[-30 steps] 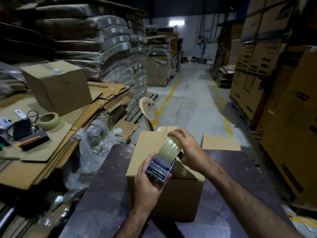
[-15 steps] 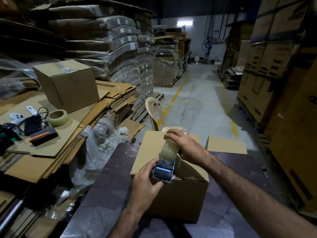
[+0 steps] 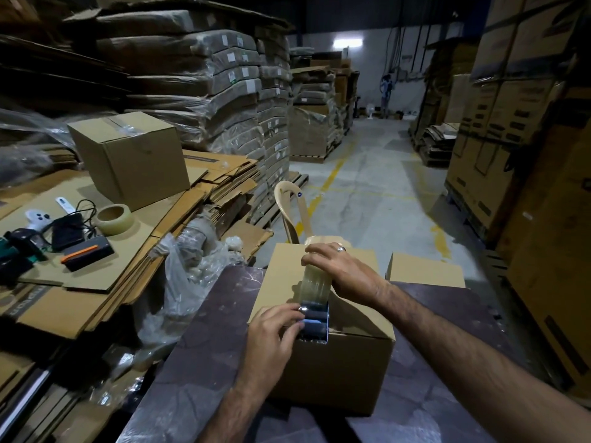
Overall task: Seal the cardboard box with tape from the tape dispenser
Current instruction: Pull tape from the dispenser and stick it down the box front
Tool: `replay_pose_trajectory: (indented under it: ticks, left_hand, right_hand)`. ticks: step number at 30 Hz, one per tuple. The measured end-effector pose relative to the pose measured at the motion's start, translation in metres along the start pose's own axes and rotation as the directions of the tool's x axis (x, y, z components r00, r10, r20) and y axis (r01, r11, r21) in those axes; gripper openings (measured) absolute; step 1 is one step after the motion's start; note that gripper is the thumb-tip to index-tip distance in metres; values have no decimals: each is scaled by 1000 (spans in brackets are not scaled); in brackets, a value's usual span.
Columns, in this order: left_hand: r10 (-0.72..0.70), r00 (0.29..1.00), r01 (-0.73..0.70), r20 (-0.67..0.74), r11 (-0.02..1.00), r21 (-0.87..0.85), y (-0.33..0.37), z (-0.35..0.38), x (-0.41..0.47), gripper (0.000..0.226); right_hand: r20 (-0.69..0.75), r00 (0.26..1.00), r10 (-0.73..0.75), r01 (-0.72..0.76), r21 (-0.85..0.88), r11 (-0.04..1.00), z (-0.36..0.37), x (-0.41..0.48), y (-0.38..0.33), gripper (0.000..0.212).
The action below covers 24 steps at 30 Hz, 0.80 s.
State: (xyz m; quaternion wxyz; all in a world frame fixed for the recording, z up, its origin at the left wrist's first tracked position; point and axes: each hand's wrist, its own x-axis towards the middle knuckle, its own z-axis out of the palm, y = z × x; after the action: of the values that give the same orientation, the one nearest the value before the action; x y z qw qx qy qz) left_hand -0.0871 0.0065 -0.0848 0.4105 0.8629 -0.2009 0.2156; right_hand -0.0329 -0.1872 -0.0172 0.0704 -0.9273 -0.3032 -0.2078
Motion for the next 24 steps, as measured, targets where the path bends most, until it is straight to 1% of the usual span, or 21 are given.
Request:
replay_pose_trajectory:
  ticks: [2, 5, 7, 8, 10, 12, 13, 15, 18, 21, 24]
  left_hand:
    - [5, 1000, -4, -26, 1000, 19, -1, 3, 0, 14]
    - [16, 999, -15, -49, 1000, 27, -1, 4, 1, 15]
    - [28, 999, -26, -47, 999, 29, 0, 3, 1, 15]
    - [34, 999, -32, -41, 999, 29, -1, 1, 1, 16]
    - [49, 998, -48, -27, 998, 29, 0, -1, 0, 18]
    - [73, 997, -72, -20, 997, 34, -1, -1, 0, 20]
    - [81, 997, -80, -17, 996, 38, -1, -1, 0, 21]
    - [89, 996, -88, -9, 995, 45, -2, -2, 1, 22]
    - [101, 995, -102, 14, 993, 58, -3, -4, 4, 23]
    - [124, 992, -126, 23, 988, 91, -4, -5, 5, 23]
    - [123, 992, -126, 40, 987, 98, -5, -6, 6, 22]
  right_hand:
    - [7, 1000, 20, -20, -1, 1000, 1, -1, 0, 62]
    - [27, 997, 76, -76, 1, 997, -3, -3, -2, 75]
    - [-8, 993, 120, -120, 1, 993, -9, -9, -6, 80]
    - [-60, 986, 154, -154, 11, 988, -12, -13, -10, 79]
    - [-186, 949, 253, -246, 59, 967, -15, -28, -21, 66]
    - [-274, 916, 294, -274, 109, 955, -12, -46, -36, 48]
    - [-288, 911, 294, -268, 128, 955, -8, -53, -45, 42]
    - [-271, 915, 298, -265, 151, 952, 2, -64, -60, 37]
    - [-209, 918, 338, -307, 167, 937, 13, -68, -76, 42]
    - [-188, 895, 404, -373, 181, 910, 21, -66, -84, 44]
    - [-185, 861, 474, -443, 185, 877, 27, -62, -89, 38]
